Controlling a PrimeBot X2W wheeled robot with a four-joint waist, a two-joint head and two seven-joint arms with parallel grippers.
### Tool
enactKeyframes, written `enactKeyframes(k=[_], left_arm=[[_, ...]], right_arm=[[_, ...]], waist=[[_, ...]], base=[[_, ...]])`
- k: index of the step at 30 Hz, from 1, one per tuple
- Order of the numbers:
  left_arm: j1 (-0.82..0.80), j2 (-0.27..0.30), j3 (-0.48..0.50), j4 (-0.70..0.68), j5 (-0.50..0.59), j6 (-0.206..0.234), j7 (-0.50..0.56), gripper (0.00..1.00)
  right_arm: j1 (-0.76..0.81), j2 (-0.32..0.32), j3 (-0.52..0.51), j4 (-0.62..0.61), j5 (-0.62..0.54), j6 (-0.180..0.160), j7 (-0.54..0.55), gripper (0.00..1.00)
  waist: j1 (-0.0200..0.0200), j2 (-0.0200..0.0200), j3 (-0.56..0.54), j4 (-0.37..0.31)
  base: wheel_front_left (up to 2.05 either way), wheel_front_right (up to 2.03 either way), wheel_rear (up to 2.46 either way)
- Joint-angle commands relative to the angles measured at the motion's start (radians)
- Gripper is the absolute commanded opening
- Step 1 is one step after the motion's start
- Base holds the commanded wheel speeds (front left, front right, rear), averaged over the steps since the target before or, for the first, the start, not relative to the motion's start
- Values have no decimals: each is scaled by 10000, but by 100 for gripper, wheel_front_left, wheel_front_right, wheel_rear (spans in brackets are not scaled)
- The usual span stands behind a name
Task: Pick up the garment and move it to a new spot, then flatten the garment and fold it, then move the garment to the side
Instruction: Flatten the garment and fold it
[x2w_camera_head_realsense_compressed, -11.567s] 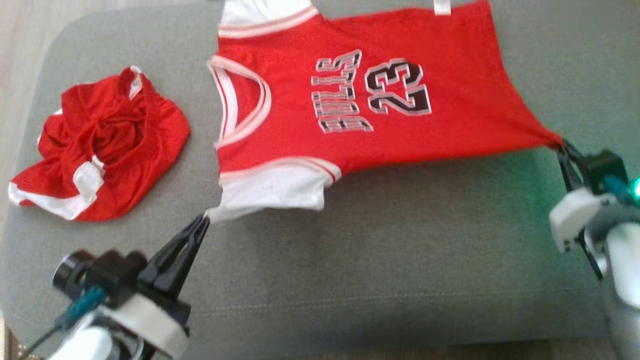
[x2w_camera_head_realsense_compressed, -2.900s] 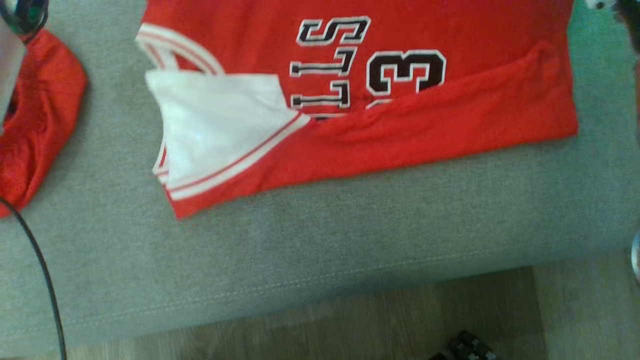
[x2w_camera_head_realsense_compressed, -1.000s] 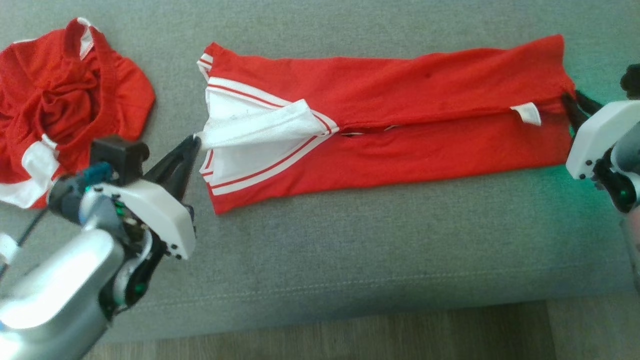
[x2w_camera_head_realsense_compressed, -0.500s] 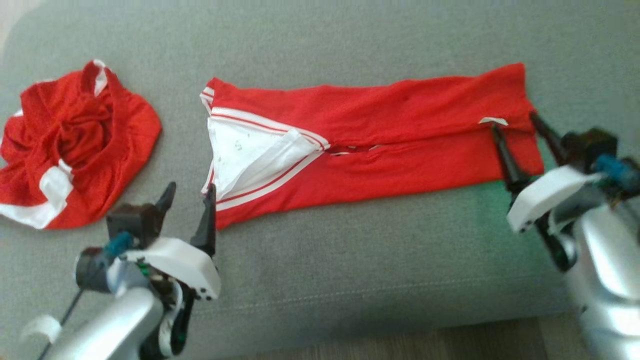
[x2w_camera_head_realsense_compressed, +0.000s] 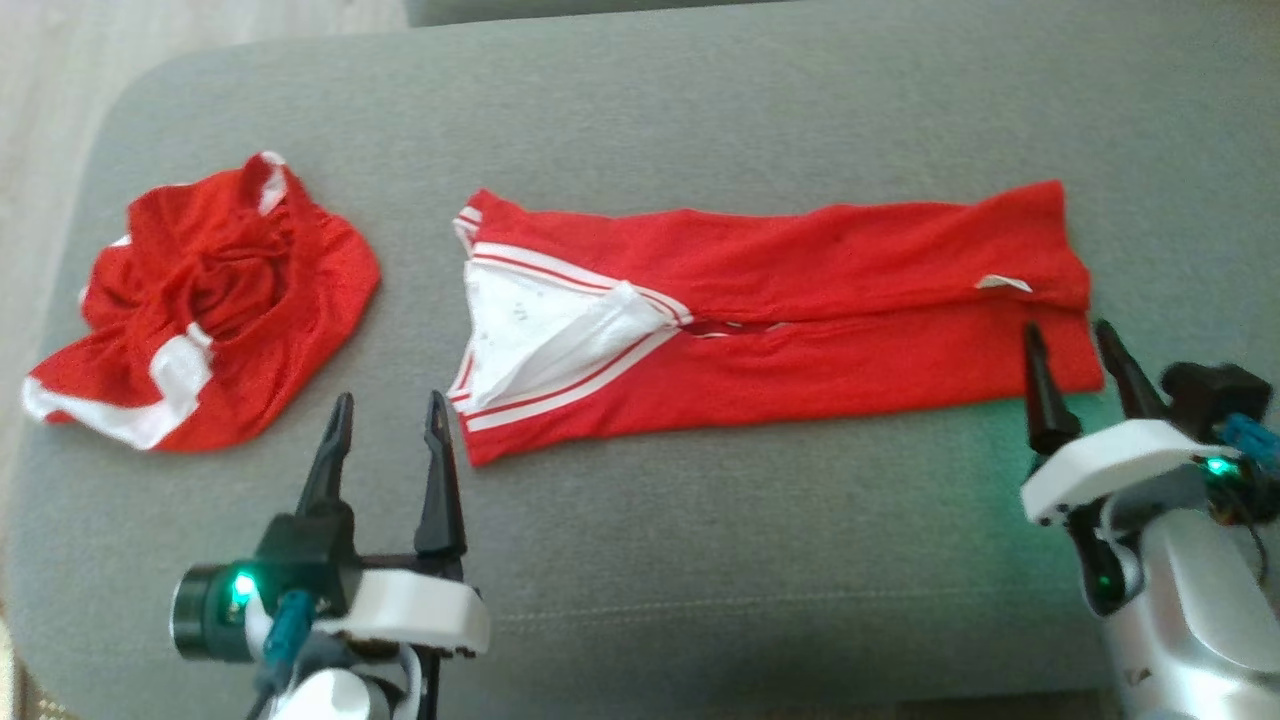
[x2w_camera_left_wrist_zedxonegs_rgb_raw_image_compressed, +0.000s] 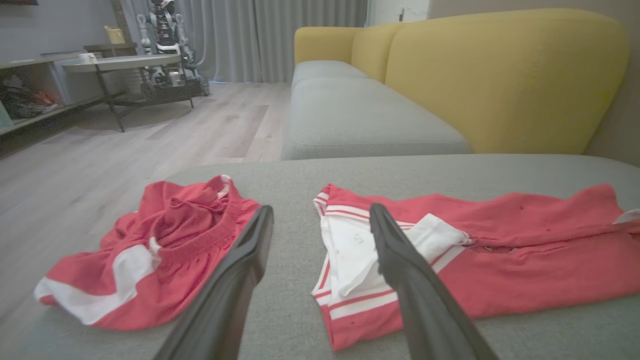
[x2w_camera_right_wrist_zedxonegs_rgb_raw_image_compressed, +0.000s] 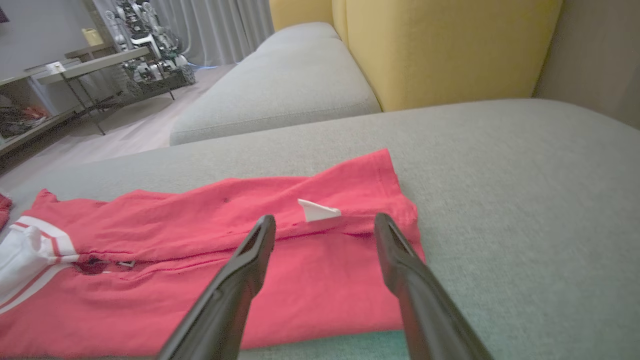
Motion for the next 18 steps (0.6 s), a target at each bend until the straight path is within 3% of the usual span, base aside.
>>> enactKeyframes(k=[1, 7, 13, 18], left_arm=[[-181, -67, 607, -428, 287, -86, -120, 100], [390, -836, 1051, -508, 1037, -521, -121, 100], [693, -1581, 1357, -243, 1594, -1189, -121, 100], [640, -2006, 1548, 17, 2004, -1753, -121, 100]], right_arm=[[-319, -6, -69, -85, 86, -4, 56, 100], [-867, -218, -1432, 729, -102, -4, 594, 100], [-1864, -717, -3165, 1851, -1050, -4, 1486, 100], [-2666, -1031, -3992, 2604, -2044, -4, 2063, 100]], waist=[[1, -1, -79, 288], [1, -1, -57, 811], [1, -1, 211, 1265], [1, -1, 526, 1458]], base=[[0, 0, 0], [0, 0, 0], [0, 0, 0], [0, 0, 0]])
